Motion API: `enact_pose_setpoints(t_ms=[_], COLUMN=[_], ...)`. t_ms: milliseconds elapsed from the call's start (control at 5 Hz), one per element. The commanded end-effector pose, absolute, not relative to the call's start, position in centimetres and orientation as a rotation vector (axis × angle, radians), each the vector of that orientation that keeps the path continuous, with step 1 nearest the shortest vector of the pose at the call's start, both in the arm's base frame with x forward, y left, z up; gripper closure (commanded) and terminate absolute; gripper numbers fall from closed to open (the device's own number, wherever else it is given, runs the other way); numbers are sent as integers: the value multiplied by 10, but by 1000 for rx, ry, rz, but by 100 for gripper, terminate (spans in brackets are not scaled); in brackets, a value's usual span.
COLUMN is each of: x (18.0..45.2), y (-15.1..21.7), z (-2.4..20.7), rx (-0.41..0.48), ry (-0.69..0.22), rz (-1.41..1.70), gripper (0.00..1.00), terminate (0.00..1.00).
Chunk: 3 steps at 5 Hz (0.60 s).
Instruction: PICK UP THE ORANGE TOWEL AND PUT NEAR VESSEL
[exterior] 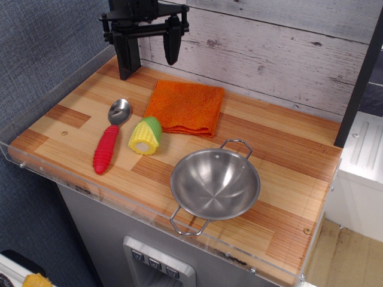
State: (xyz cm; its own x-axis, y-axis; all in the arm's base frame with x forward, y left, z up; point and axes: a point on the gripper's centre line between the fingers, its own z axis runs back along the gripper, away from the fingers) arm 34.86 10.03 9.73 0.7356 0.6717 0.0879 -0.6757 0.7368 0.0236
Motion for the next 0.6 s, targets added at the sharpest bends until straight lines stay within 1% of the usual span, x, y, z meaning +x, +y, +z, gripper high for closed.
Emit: enact_pose_setpoints(t_ms=[0, 200, 400], x=[346, 358, 372], y=[114, 117, 117], z=[75, 64, 53], rx=[61, 4, 12], ry=[-137, -229, -269], rz=[797, 856, 871], gripper=[0, 0, 0], terminate=[0, 0, 0])
